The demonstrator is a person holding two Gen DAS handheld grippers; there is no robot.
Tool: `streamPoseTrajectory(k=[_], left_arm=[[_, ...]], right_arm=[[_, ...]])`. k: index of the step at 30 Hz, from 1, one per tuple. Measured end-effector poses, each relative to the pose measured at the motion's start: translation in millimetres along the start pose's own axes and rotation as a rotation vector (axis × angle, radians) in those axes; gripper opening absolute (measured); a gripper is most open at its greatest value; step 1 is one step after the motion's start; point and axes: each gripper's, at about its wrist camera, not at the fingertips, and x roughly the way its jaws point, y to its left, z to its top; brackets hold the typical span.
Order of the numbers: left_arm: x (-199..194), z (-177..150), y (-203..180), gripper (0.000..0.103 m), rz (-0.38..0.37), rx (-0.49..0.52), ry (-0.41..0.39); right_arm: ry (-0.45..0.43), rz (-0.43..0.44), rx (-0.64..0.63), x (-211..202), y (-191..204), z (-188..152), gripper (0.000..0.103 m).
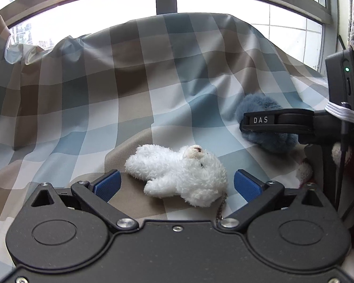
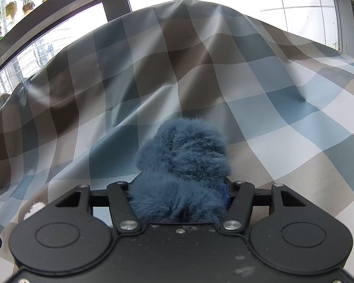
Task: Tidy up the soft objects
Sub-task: 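Close the left tool on the white plush bear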
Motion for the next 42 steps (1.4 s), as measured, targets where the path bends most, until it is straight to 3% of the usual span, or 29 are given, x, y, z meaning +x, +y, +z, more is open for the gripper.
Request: streamPoseTrajectory(k=[9,12,14,17,28,30,33,35,38,42], left_arm=[[43.8,15.4,9.1,0.099,0.046,-0.109,0.068],[47.5,14.5,12.6,0.085,0.041,-0.139,0.076],[46.2,15.0,11.7,0.068,0.026,-0.131,0.071],[41.5,15.2,9.1,0.065,-0.001,-0.099,0.065],[-9.0,-1.7,29.0,0.066,-0.032,-0.039,0.125],[-18.2,-9.4,34.4,0.069,-0.039,-0.057,0.150],[-27.6,-17.5,34.0,0.078,0.010,-0.044,0.130],[-31.6,-19.8,31.9,0.093,0.034,-0.044,0.098],[-29.7,-17.1,31.1,0.095,0.028,-0.076,0.065],[-17.5,-16.5,30.1,0.094,0.044,-0.108,0.094]], right_arm=[[-0.002,0.004,0.006,0.0,-0.7,0.2,0.059],[-0.002,0.003,0.004,0.0,-0.4,0.1,0.059],[-0.002,0.003,0.003,0.0,-0.3,-0.1,0.059],[-0.001,0.002,0.002,0.1,0.0,-0.1,0.059],[-0.001,0.003,0.000,0.5,-0.2,-0.3,0.060],[-0.001,0.002,-0.001,0.7,-0.1,-0.4,0.061],[0.000,0.001,-0.004,1.1,0.3,-0.7,0.061],[0.001,0.000,-0.007,1.3,0.9,-0.6,0.061],[0.002,-0.002,-0.009,1.7,1.4,-0.6,0.061],[0.002,-0.001,-0.008,1.7,1.2,-0.7,0.061]])
